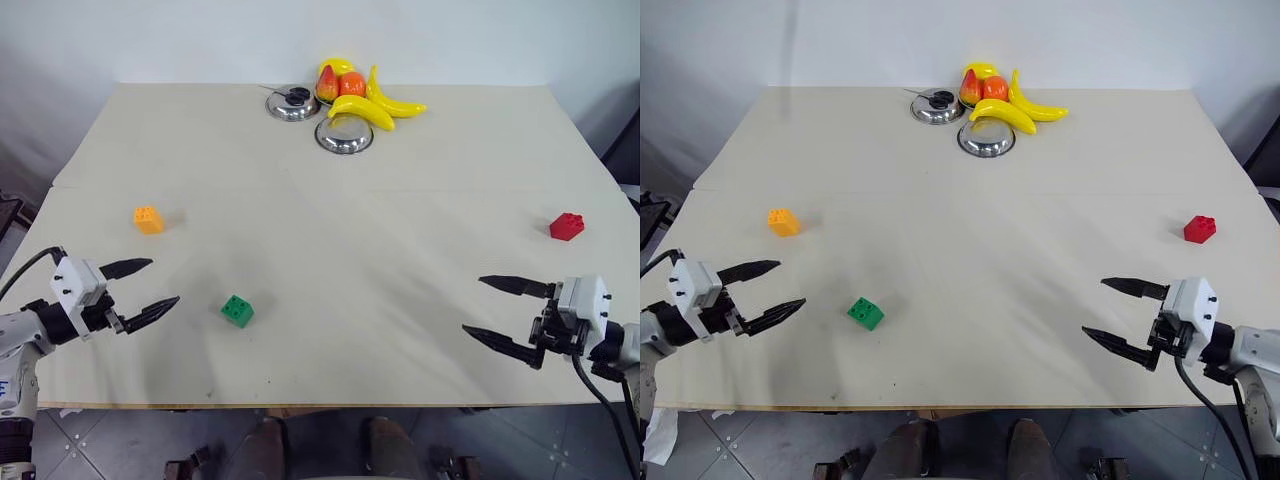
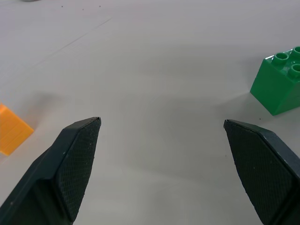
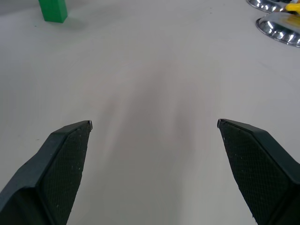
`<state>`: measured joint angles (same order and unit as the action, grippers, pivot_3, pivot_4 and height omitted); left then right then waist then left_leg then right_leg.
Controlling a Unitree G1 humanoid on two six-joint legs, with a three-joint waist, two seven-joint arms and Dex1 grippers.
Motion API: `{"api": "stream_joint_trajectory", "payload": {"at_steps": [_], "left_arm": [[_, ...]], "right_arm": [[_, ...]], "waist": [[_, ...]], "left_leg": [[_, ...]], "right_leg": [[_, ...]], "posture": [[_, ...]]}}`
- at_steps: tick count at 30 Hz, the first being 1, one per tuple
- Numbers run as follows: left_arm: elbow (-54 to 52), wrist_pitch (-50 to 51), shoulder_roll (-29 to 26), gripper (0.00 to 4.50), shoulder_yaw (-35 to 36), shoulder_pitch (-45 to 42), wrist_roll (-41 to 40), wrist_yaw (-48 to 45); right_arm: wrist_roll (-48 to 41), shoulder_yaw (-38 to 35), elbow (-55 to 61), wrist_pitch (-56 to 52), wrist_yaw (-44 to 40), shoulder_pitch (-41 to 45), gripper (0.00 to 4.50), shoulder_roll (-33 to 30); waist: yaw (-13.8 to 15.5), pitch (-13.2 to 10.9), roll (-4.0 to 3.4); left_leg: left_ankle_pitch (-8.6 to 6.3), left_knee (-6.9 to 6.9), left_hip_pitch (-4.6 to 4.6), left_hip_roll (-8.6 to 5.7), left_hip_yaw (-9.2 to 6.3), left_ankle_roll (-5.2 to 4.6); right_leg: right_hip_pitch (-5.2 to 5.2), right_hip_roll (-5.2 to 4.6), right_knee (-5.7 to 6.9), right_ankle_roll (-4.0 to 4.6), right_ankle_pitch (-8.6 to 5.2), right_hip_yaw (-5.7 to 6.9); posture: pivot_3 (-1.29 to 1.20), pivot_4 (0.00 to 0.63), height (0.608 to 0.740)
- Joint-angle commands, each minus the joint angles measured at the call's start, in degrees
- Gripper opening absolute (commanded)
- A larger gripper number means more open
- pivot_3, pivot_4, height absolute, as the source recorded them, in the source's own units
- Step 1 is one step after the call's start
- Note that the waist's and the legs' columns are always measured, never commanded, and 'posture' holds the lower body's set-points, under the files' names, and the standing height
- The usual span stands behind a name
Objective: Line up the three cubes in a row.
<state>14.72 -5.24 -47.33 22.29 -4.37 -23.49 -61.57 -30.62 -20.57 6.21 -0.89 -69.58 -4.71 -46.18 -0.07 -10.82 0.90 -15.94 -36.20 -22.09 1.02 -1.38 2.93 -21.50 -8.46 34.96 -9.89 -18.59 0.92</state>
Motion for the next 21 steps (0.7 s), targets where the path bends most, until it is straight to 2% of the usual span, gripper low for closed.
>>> {"api": "stream_joint_trajectory", "payload": {"at_steps": [1, 3, 5, 10, 14, 17, 21], "left_arm": [[-0.48, 1.23, -0.23, 4.47, 0.39, -0.56, -0.52, 0.37], [-1.82, 4.79, -0.22, 4.47, -0.40, -0.81, -1.05, 1.06], [-5.35, 8.89, 1.50, 4.47, -0.45, -2.56, -5.03, 1.43], [-11.21, 15.21, 4.86, 4.47, -3.57, -8.25, -8.59, 2.16], [-9.91, 13.66, 8.47, 4.47, -7.86, -15.31, -6.23, 2.04], [-8.41, 13.04, 11.88, 4.47, -11.93, -20.53, -5.52, 0.79], [-6.75, 13.35, 15.71, 4.47, -15.55, -25.10, -4.97, -0.31]], "right_arm": [[-0.08, -0.52, -0.05, 1.23, 0.40, 0.63, 4.50, 0.63], [-0.18, -1.03, -0.26, 1.22, 1.37, 0.76, 4.50, 1.18], [-0.59, -2.64, -0.02, 0.99, 4.25, 0.40, 4.50, 2.63], [-0.38, -8.99, 2.71, 1.92, 15.53, -2.80, 4.50, 8.50], [1.84, -18.31, 4.22, 4.23, 31.64, -5.97, 4.50, 17.14], [3.95, -22.56, 4.61, 4.79, 40.50, -9.19, 4.50, 22.23], [5.70, -22.65, 7.70, 3.72, 44.28, -13.99, 4.50, 25.09]], "waist": [[0.00, 0.00, 0.00], [0.00, 0.00, 0.00], [0.02, 0.00, 0.00], [1.13, 0.00, 0.01], [1.59, 0.01, 0.02], [1.46, 0.01, 0.01], [1.13, 0.03, -0.02]], "left_leg": [[0.00, 0.00, 0.00, 0.00, 0.00, 0.00], [0.00, -0.01, 0.00, 0.00, 0.00, 0.00], [0.00, -0.02, 0.00, 0.00, 0.00, 0.00], [0.02, -0.20, -0.06, -0.02, -0.06, 0.06], [0.05, -0.20, -0.04, -0.03, -0.06, 0.11], [0.05, -0.20, -0.03, -0.06, 0.01, 0.11], [0.05, -0.18, -0.02, -0.05, 0.01, 0.10]], "right_leg": [[0.00, 0.00, 0.01, 0.00, 0.00, 0.00], [0.00, 0.00, 0.01, 0.00, 0.00, 0.00], [0.00, 0.00, 0.06, 0.00, 0.00, 0.00], [0.02, 0.00, 0.16, -0.03, 0.02, -0.01], [0.01, 0.00, 0.12, -0.02, 0.02, -0.01], [0.01, 0.00, 0.10, -0.03, 0.02, -0.08], [0.01, 0.01, 0.05, -0.03, 0.02, -0.10]], "posture": [[0.00, 0.150, 0.740], [0.00, 0.150, 0.740], [0.00, 0.150, 0.740], [0.00, 0.150, 0.740], [0.00, 0.150, 0.740], [0.00, 0.150, 0.740], [0.00, 0.150, 0.740]]}}
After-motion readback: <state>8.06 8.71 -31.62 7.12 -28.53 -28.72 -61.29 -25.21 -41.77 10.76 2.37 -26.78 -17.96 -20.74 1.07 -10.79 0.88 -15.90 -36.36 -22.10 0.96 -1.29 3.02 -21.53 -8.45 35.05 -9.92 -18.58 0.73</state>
